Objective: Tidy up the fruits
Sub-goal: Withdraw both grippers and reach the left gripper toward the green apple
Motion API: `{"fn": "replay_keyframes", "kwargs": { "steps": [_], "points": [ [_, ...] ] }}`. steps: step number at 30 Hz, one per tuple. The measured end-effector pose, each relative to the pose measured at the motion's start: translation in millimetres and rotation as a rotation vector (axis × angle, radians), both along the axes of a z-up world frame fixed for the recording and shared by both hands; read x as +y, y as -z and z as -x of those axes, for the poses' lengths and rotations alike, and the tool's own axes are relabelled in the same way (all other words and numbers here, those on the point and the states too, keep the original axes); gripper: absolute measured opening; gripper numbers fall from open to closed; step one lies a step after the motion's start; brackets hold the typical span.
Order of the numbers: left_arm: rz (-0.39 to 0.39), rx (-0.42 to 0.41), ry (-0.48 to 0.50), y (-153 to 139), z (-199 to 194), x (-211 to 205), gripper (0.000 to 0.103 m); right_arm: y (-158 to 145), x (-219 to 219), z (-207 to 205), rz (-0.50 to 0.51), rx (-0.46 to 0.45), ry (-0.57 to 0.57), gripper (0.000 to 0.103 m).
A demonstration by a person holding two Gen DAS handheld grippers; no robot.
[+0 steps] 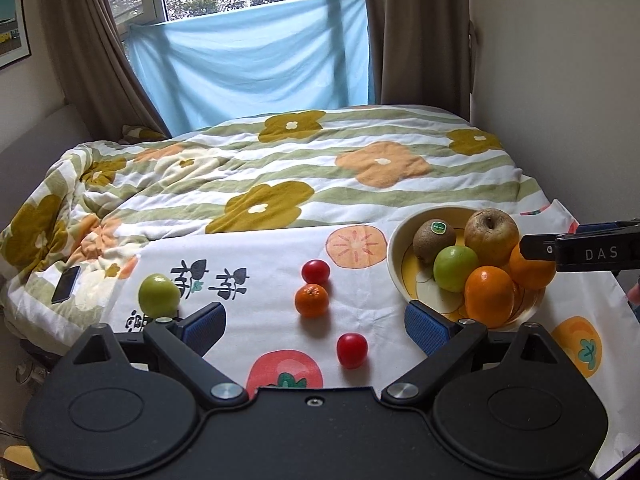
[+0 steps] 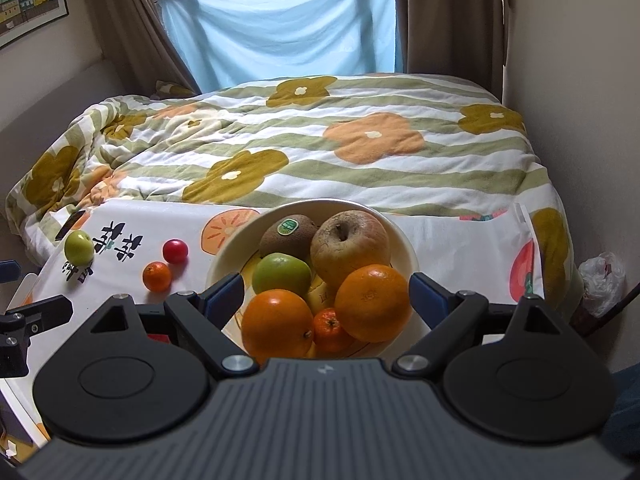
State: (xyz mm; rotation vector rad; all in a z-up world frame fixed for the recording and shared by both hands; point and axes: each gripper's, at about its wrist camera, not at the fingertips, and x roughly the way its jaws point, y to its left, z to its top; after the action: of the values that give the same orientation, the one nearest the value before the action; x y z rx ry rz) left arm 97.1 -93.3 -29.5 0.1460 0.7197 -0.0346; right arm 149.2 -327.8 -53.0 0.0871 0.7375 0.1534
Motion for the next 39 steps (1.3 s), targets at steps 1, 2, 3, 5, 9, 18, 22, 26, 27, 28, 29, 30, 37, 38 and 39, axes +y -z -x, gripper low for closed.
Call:
{"fn": "replay_keyframes", "kwargs": {
  "steps": [1,2,3,5,9,18,22,26,27,28,29,30,37,38,39],
  "points": [
    [0.0,-0.005,-0.003,-2.1,2.9,3.0,0.098,-2.5,3.3,2.0,0.0,-0.003,-0.005,0.103],
    [-0.001,-0.012,-0.007,-4.0,5.8,6.9,0.098,-5.3,7.0,3.9,-0.004,-0.005,-0.015,0.103],
    [-0.002,-0.016,-0.013,-5.4,8.2,11.1,0.098,-7.4,10.6,5.6,-0.01,-0.006,-0.02,0.103],
    [0.006,-0.021,-0.025,-7.9,12.2,21.9,0.098,-11.9,18.6,9.2,-0.021,-0.006,-0.024,0.103],
    [0.033,-0.043,-0.059,-12.1,18.9,45.2,0.098,-22.3,37.5,17.9,-0.019,-0.006,-0.019,0.103],
    [0.051,-0.037,-0.075,-14.2,12.5,102.5,0.098,-26.3,91.0,32.0,-0.005,0.009,-0.008,0.103],
    [0.037,-0.031,-0.065,-8.2,-2.0,127.6,0.098,-16.7,115.0,31.6,0.008,0.039,0.014,0.103],
    [0.014,-0.025,-0.032,-0.6,-18.2,147.9,0.098,-7.6,137.3,31.1,0.015,0.059,0.039,0.103],
    [0.006,-0.022,-0.021,1.6,-23.9,152.7,0.098,-5.5,142.0,30.3,0.018,0.063,0.047,0.103],
    [-0.002,-0.018,-0.008,3.9,-29.2,157.3,0.098,-3.3,146.4,29.5,0.021,0.066,0.056,0.103],
    [-0.012,-0.014,0.006,6.6,-34.5,160.4,0.098,-0.8,150.9,28.4,0.022,0.071,0.065,0.103],
    [-0.023,-0.01,0.021,8.9,-39.5,163.6,0.098,2.1,155.2,26.8,0.022,0.079,0.076,0.103],
    [-0.122,0.039,0.157,37.0,-82.4,184.7,0.098,24.1,180.9,17.5,0.018,0.122,0.151,0.103],
    [-0.134,0.054,0.176,42.7,-88.7,186.5,0.098,27.4,184.7,15.7,0.02,0.128,0.16,0.103],
    [-0.146,0.073,0.195,50.0,-95.6,188.4,0.098,30.4,187.7,14.0,0.02,0.133,0.168,0.103]
  ]
}}
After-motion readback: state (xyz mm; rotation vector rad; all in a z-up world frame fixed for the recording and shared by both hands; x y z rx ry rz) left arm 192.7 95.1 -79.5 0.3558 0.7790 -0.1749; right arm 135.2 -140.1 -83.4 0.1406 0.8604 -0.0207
